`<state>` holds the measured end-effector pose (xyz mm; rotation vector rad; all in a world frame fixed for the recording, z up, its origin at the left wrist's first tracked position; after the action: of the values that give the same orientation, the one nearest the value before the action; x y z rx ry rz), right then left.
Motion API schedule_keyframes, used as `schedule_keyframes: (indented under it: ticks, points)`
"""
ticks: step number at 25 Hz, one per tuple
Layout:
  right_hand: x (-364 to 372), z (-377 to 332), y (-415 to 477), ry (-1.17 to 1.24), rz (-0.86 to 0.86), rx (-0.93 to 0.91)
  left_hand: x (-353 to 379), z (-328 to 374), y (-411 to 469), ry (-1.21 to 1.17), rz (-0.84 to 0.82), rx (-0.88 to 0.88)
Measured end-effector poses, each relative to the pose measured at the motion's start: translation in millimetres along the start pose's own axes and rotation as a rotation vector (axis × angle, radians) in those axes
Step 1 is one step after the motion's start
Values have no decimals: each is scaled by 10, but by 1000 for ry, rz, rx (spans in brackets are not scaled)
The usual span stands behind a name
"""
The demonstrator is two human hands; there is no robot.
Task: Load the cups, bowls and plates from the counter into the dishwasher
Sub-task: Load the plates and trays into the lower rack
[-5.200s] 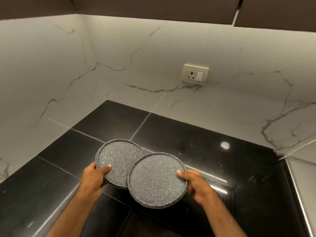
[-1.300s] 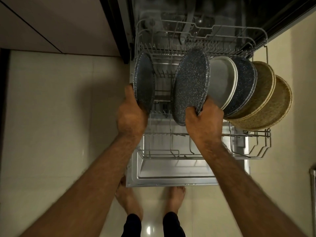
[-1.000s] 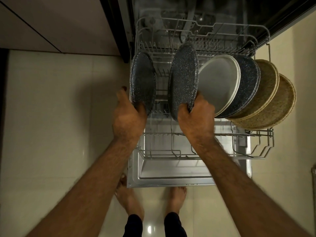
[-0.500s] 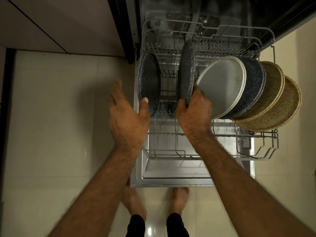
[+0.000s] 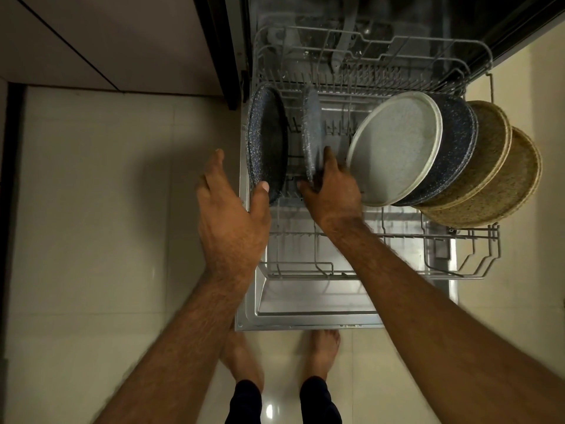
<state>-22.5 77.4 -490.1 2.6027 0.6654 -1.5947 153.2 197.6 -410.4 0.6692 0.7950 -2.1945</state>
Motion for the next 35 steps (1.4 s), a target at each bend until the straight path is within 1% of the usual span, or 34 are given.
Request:
schedule_keyframes:
  ticks: [5,9,12,15,17,20,22,25,26,28,31,33,35]
  points:
    - [153,44,9,14,-66,-1,-34,8,-15,-30,-9,6]
    - [223,129,-39,79,-79,17,-64,10,-46,-42,-2,28]
    - [230,181,-84,79,-80,28,-62,-24,-77,-38,-7,26]
    - [204,191,-156,73,-104,-2,-43,-35,-133,-14,-14,45]
    - [143,183,-216,48,-107,-46,-23,23,-187,52,-20,116]
    - [-58,136,-345,36,-29,-138,120,181,-345,270,-48,325]
    - [-193,133,-457,47,4,-184,260,218,-477,340,-89,384]
    - [-329,248,-707,37,-43,-216,509,213,-734,405,-175,452]
    - [-357,317,-805,30,-77,-224,613,191,-824,434,-215,475]
    - [-343,498,-1014,-2,-196,-234,851,106,-994,501,-331,488]
    - [-332,867,-1310,-72,-367,-189,1238,-71,-1316,628,-507,474]
    - [-391,1032,-1442,-79,-408,-182,1411,-172,-1489,683,-579,475]
    - [-465,1077,-1508,-71,-438,-225,1521,-240,-1573,711,-618,471]
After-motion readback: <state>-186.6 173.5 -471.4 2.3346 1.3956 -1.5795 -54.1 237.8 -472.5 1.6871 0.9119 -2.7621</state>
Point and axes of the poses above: each hand's wrist, its own y-axis towards the middle knuckle, its own x-axis out of the palm, z = x × y, the point moved 8 cm from there along y, towards the middle knuckle, and after that the axes turned 13 degrees about -x, right-handed, at the moved point
